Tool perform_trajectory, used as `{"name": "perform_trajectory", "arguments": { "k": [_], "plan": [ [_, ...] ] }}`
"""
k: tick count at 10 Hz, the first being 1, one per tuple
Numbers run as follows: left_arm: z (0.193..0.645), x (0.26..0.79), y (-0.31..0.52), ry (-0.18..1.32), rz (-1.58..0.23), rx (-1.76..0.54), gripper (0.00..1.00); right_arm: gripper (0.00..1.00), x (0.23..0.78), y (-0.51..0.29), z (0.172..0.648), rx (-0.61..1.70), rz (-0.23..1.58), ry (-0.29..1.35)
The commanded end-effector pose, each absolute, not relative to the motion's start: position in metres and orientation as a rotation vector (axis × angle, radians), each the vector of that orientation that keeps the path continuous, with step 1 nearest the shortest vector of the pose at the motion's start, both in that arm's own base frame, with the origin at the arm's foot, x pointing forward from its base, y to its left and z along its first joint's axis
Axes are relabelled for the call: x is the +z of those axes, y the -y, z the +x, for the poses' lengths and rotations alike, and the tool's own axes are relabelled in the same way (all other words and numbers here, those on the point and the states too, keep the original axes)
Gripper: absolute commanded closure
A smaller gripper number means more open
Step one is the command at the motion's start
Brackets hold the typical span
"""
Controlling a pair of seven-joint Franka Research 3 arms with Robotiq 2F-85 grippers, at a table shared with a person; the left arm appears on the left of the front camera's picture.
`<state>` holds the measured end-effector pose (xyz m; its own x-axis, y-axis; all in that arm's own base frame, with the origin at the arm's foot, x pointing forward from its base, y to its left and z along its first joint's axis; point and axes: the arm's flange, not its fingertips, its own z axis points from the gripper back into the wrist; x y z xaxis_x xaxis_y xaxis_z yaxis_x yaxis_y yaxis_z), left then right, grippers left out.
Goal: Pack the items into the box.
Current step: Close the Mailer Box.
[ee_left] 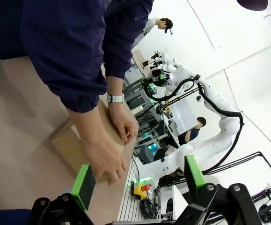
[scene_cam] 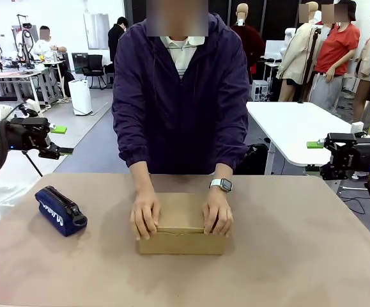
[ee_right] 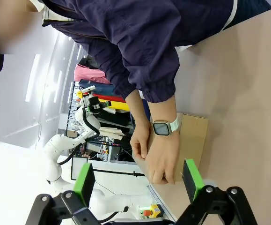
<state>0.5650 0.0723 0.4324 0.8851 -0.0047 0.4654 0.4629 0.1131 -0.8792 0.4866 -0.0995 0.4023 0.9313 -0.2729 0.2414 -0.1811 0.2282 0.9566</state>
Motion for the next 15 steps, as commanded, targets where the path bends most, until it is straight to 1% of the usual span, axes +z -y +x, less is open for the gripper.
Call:
{"name": "perform_trajectory", "arguments": {
  "k": [1, 15],
  "plan": [
    [0.5583, 0.4334, -0.0720, 0.395, -1.416, -0.374, 0.00, 0.00, 0.4074, 0.0982, 0.4855, -0.055, 1.347, 0.400],
    [0.5583, 0.4334, -0.0720, 0.395, -1.416, -0.374, 0.00, 0.00, 0.4074, 0.0982, 0.4855, -0.055, 1.347, 0.400]
  ]
}}
